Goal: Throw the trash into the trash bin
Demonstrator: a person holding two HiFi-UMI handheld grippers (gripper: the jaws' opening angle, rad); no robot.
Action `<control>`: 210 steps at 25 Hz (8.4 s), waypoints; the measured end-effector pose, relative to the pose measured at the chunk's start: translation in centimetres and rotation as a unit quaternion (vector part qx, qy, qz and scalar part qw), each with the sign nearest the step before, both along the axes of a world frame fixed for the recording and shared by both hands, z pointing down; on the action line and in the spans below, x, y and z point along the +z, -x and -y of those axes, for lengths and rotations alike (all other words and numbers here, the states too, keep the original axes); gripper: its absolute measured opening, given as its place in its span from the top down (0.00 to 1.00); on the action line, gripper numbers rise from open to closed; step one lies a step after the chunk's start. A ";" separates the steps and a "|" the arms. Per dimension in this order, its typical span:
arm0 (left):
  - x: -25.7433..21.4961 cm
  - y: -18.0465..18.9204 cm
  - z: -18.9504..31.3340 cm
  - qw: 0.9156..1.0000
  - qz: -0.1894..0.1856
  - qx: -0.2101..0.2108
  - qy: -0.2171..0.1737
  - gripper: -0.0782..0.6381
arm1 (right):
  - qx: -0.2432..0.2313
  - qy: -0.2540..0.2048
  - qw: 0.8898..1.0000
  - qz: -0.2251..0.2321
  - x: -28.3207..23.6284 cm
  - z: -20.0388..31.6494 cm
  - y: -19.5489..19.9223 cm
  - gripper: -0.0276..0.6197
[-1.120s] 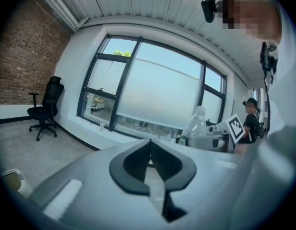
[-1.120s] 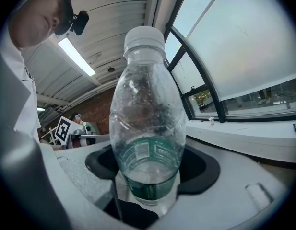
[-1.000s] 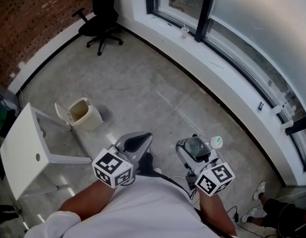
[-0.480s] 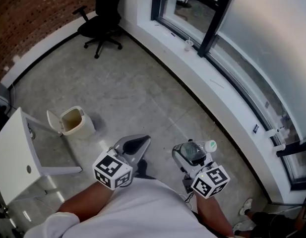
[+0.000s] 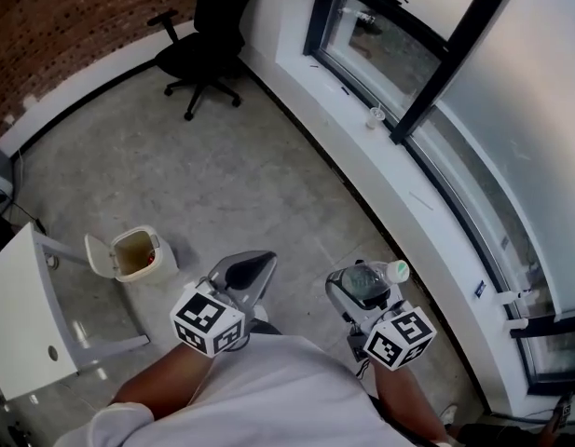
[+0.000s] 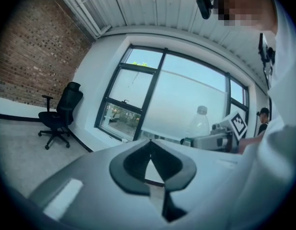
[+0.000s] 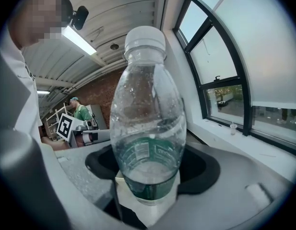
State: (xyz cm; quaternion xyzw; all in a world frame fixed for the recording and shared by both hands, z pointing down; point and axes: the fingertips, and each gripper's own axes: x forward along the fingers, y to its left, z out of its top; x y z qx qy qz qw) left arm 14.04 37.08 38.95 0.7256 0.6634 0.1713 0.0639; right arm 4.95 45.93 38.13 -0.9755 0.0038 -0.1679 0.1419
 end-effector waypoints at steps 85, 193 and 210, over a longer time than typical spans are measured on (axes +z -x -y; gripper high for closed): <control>2.3 -27.2 20.7 0.757 0.016 -0.653 -0.027 0.88 | -0.652 0.027 0.757 -0.013 1.1 19.5 -44.6 0.45; 37.1 -27.1 36.6 0.423 0.282 -0.860 -0.046 0.88 | -0.687 0.134 0.453 0.552 58.3 46.9 -45.8 0.43; 38.8 -27.9 36.4 0.402 0.339 -0.850 -0.014 0.88 | -0.710 0.143 0.444 0.528 56.7 46.1 -46.4 0.41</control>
